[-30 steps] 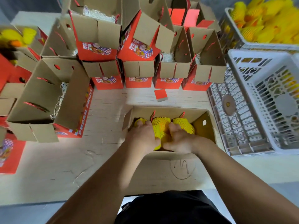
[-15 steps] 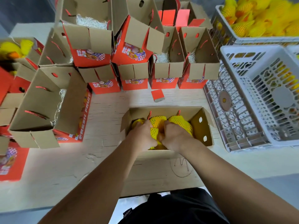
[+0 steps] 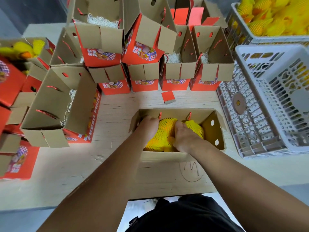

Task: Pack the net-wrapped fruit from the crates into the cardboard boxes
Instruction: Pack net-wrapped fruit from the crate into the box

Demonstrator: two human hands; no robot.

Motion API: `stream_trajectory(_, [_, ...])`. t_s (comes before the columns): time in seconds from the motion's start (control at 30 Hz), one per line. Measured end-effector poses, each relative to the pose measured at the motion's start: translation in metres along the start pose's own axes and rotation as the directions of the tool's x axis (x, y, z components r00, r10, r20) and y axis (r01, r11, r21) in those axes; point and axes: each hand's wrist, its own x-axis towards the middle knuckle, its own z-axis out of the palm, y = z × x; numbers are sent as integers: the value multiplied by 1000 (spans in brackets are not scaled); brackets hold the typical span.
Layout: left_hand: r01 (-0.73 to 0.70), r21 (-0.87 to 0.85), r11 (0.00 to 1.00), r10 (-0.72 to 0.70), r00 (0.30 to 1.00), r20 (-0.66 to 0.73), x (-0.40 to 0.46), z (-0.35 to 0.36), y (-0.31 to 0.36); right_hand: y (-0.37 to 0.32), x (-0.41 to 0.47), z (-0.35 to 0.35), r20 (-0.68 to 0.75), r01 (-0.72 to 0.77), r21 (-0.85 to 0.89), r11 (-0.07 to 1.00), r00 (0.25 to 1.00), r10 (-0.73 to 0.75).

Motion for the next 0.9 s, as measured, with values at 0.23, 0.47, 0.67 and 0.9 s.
stream_trajectory(0.23, [-205, 745, 634, 345, 938, -36, -26, 13, 12, 8, -13, -5, -78, 126, -57, 990, 988, -130])
stream_trajectory(0.47, [-190, 824, 534, 19, 977, 213, -14, 12, -5, 8, -18, 1, 216, 204, 80, 976, 952, -217])
stream_trajectory(0.67, [-188, 818, 544, -68, 961, 266, -6, 6, 23, 72, -47, -57, -97, 337, 402, 851, 940, -326])
stream_trajectory(0.9, [-598, 240, 765, 586, 800, 129, -61, 135, 157, 224, -62, -146, -553, 464, 527, 712, 824, -128])
